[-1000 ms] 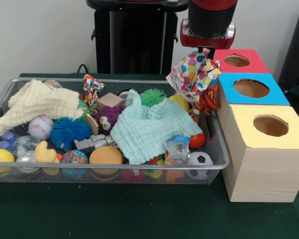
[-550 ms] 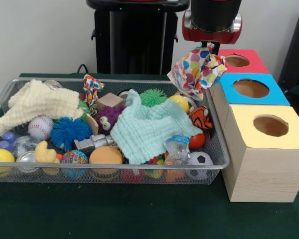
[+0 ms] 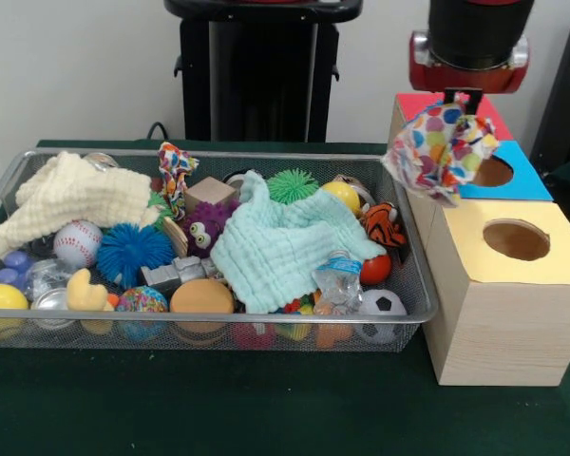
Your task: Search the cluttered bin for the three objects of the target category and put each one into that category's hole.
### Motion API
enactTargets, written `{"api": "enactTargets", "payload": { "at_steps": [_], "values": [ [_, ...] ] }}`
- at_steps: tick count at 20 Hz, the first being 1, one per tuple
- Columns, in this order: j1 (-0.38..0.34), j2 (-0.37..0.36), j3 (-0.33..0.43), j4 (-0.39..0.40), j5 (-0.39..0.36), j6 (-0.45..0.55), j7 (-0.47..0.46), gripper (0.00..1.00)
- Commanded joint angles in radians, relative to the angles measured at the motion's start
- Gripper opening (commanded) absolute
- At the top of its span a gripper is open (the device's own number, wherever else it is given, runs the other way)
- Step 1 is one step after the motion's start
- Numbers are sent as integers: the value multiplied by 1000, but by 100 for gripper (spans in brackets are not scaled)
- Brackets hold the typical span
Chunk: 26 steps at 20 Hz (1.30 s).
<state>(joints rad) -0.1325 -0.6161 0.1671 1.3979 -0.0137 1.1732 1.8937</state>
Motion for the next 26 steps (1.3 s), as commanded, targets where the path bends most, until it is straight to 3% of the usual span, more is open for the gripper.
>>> {"api": "enactTargets", "payload": {
  "at_steps": [1,11,26],
  "values": [
    [88,65,-14,-24,57,-62,319,0],
    [176,58,-71,55,100,-214,361,0],
    [144,72,-79,87,116,-294,280,0]
  ]
}}
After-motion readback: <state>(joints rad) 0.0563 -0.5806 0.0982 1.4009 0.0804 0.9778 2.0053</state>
